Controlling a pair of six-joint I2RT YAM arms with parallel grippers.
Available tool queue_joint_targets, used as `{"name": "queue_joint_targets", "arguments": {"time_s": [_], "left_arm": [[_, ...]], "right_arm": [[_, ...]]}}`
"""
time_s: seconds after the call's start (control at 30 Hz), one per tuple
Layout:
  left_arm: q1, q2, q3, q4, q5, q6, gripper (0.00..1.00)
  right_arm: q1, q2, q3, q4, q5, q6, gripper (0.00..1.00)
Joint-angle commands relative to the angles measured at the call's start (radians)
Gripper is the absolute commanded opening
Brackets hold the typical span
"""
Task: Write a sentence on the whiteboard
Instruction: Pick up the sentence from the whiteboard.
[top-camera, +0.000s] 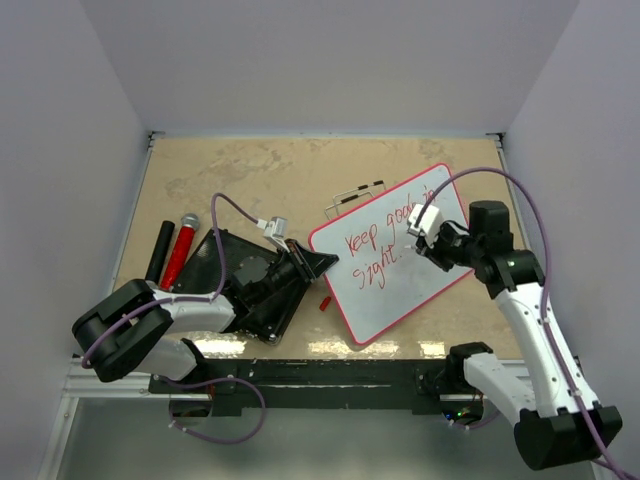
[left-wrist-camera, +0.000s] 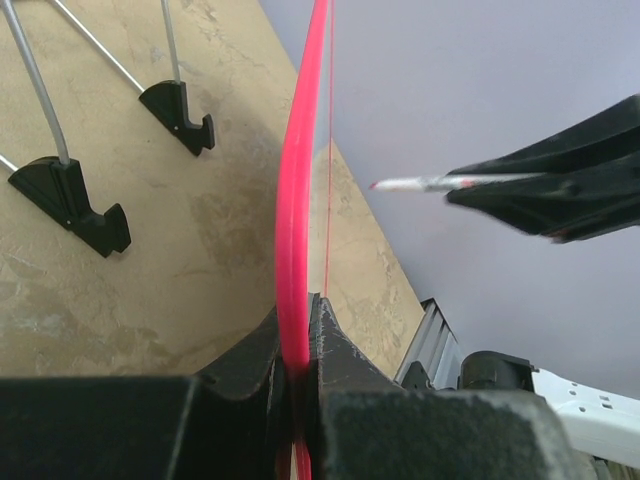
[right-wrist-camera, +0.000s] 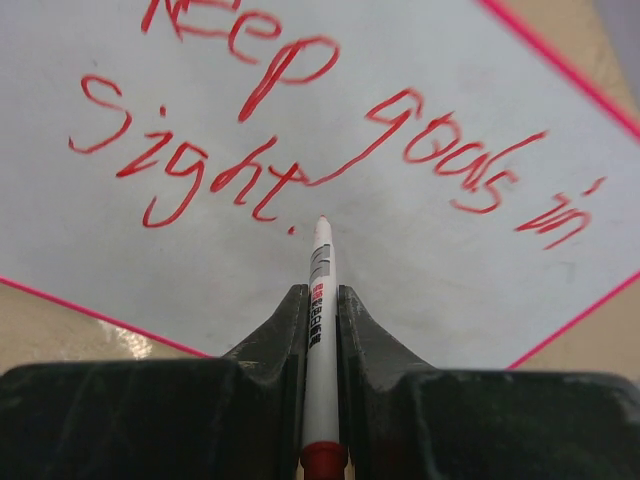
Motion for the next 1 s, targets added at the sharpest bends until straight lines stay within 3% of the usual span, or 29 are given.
{"name": "queue_joint_targets", "arguments": {"time_s": [0.0,0.17,0.33,0.47,0.73,0.97], "left_arm": [[-0.004,-0.008,0.010,-0.009,0.059,0.100,0.00],[0.004,-0.028,0.012,-0.043,0.076,0.152,0.00],[0.064,-0.039,0.025,-0.094,0.176,0.221,0.00],[0.116,-0.063,0.045,-0.188,0.262,0.302,0.00],[0.170,-0.142,0.073,-0.351,0.303,0.385,0.00],[0.171,-0.168,0.082,-0.408,0.308,0.388,0.00]], "right_arm": [[-0.007,-0.058,0.124,0.035,-0.027,0.050,0.00],[-0.010,-0.092,0.040,0.199,-0.013,0.188,0.00],[-0.053,-0.098,0.038,0.210,-0.091,0.223,0.00],[-0.074,-0.112,0.046,0.172,-0.143,0.201,0.00],[-0.074,-0.144,0.045,0.041,-0.324,0.041,0.00],[-0.073,-0.155,0.055,0.015,-0.297,0.009,0.00]]}}
